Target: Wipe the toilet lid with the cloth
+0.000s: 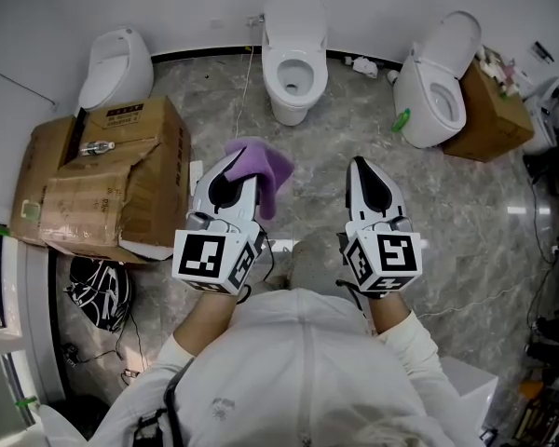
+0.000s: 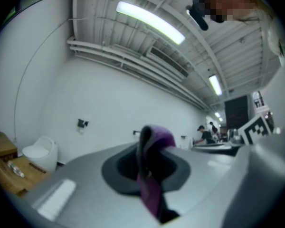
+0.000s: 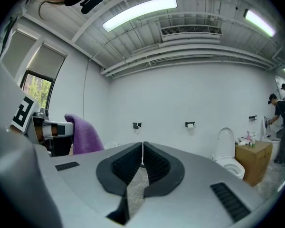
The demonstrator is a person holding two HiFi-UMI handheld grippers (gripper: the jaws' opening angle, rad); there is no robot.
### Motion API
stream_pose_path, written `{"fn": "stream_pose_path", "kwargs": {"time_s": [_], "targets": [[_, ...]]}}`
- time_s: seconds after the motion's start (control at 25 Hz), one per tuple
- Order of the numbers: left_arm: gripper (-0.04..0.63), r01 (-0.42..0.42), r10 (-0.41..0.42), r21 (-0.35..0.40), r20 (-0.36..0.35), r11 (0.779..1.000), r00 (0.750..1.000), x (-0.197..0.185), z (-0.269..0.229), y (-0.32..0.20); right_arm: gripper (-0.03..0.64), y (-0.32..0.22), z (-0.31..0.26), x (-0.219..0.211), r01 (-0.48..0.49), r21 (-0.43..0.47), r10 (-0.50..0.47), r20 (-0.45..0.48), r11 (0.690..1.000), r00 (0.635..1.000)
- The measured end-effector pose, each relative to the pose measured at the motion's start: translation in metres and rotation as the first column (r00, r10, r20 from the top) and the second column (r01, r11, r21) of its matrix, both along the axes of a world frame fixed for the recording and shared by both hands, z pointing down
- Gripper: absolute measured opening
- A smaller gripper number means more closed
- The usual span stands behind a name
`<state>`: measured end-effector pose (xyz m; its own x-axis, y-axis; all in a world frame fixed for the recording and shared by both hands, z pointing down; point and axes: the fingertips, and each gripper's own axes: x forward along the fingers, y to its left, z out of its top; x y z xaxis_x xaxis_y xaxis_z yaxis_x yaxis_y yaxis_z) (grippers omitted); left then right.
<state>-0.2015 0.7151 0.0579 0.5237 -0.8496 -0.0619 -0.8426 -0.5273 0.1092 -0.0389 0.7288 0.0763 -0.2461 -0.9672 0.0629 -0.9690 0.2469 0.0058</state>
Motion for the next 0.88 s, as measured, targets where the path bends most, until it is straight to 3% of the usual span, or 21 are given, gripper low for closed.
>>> {"fn": "stream_pose_path", "kwargs": {"time_s": [0.6,0.88], "targets": [[0.014,0.019,-0.019,-0.002,-0.012,1.0,1.0,0.0,0.011,-0.064,0.021,-0.082,0.002,-0.005,0.049,0.025,-0.049,-0.003,0.998,0.999],[0.014,0.036,-0.036,-0.014,-0.016,0.999,0.999,0.011,0.028,-0.128,0.021,-0.15,0.013,0.011,0.057,0.033,-0.057,-0.01,0.998,0.998]]}}
